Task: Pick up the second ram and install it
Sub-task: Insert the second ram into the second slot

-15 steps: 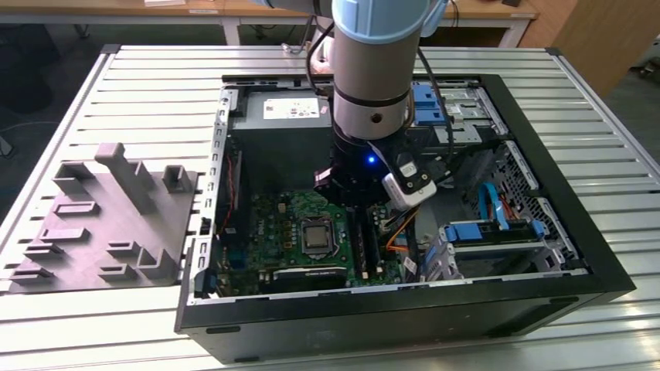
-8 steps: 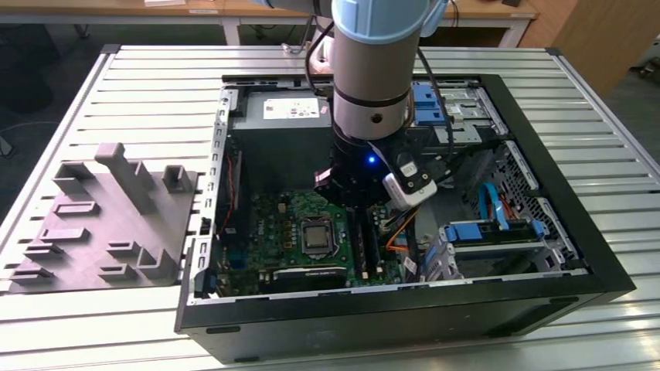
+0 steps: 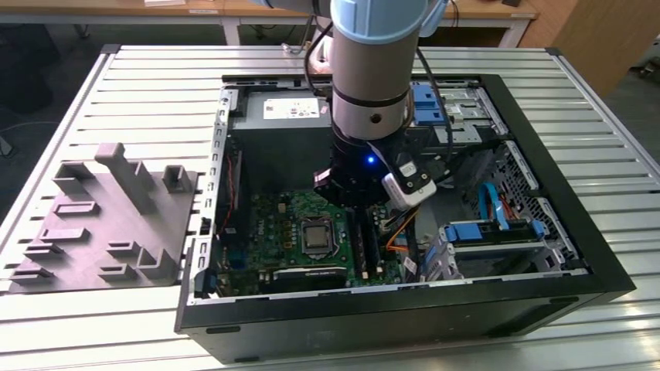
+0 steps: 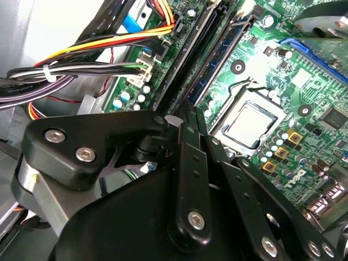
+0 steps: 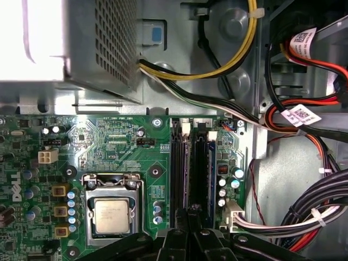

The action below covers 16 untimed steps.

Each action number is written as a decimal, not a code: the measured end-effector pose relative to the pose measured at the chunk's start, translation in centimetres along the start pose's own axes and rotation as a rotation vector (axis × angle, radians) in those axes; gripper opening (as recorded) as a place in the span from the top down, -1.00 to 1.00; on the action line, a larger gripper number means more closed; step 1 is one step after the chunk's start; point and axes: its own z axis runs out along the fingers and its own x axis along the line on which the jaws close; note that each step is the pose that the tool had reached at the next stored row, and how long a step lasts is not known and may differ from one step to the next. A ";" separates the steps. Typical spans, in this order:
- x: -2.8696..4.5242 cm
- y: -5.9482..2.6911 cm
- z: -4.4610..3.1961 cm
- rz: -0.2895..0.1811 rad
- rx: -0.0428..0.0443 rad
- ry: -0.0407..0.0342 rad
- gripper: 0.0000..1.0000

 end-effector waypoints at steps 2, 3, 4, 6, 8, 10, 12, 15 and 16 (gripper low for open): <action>0.04 0.00 0.00 0.000 0.0001 0.0000 0.77; 0.04 0.00 -0.01 0.000 0.0003 0.0000 0.77; 0.04 -0.01 -0.01 0.000 0.0004 0.0001 0.77; 0.05 0.00 0.05 0.000 0.0006 0.0002 0.77; 0.05 0.01 0.19 0.000 0.0003 0.0001 0.77; 0.06 0.02 0.29 0.000 0.0005 0.0002 0.77; 0.06 0.02 0.37 0.000 0.0006 0.0002 0.77; 0.06 0.03 0.39 0.000 0.0005 0.0001 0.77; 0.06 0.03 0.39 0.000 0.0004 0.0001 0.77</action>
